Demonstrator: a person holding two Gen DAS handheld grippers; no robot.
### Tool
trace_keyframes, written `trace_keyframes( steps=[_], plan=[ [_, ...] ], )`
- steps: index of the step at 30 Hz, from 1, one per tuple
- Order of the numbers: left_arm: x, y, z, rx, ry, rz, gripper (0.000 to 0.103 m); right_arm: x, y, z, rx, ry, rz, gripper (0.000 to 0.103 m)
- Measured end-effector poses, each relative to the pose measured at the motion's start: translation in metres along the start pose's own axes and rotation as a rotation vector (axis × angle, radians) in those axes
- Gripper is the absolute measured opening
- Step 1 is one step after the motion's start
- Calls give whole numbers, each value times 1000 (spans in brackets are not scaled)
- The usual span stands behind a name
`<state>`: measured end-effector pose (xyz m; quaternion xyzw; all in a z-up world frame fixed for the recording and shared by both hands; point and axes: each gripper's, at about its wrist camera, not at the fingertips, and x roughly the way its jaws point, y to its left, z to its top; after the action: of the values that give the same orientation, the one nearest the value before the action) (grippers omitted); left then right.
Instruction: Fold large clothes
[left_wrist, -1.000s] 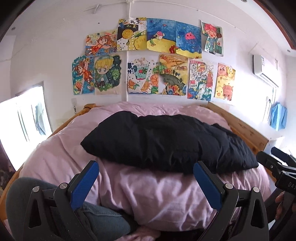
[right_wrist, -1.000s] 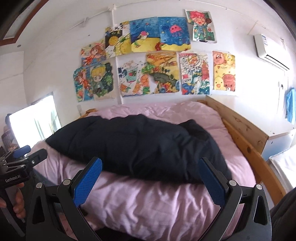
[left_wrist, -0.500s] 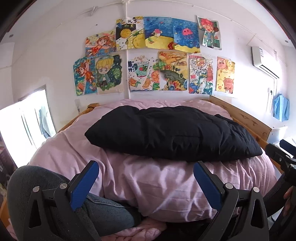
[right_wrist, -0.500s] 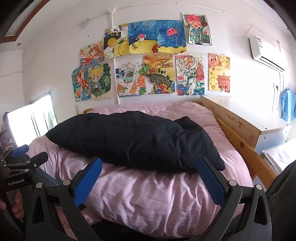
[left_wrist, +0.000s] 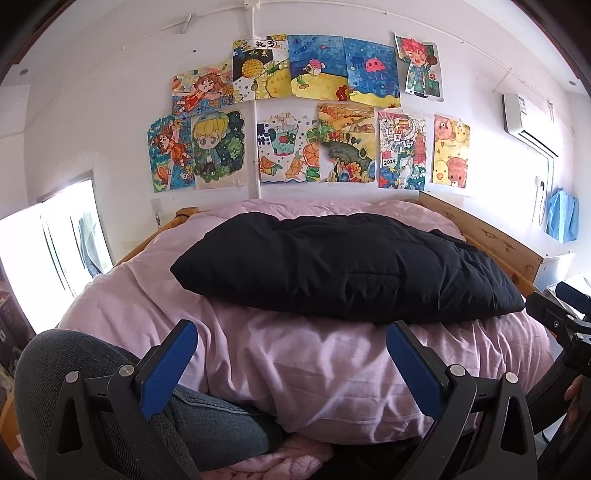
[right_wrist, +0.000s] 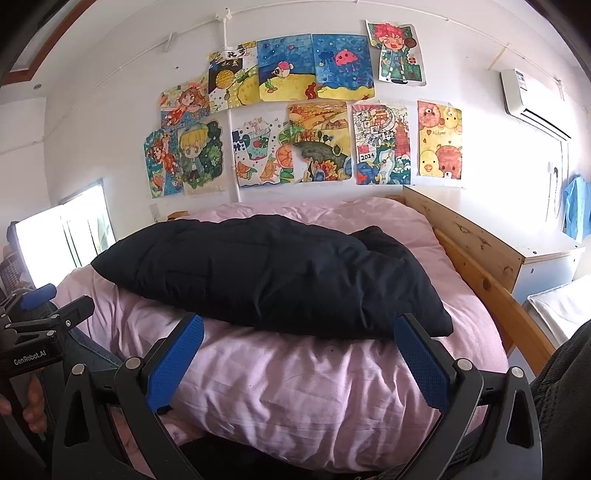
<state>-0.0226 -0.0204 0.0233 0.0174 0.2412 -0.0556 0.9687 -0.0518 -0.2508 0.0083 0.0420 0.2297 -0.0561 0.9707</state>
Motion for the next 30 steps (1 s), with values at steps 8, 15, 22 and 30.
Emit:
trace_keyframes(
  steps=[8,15,22,30],
  plan=[
    [0,2,0,2,-2,-2,103,0,1,-1,1,3,2,102],
    [0,0,0,1,-1,-1,103,0,1,-1,0,4,4,102],
    [0,-1,-1,2,-2,1,103,1,1,0,2,4,2,102],
    [0,-1,-1,2,-3,0,103,0,2,0,1,4,2,102]
  ],
)
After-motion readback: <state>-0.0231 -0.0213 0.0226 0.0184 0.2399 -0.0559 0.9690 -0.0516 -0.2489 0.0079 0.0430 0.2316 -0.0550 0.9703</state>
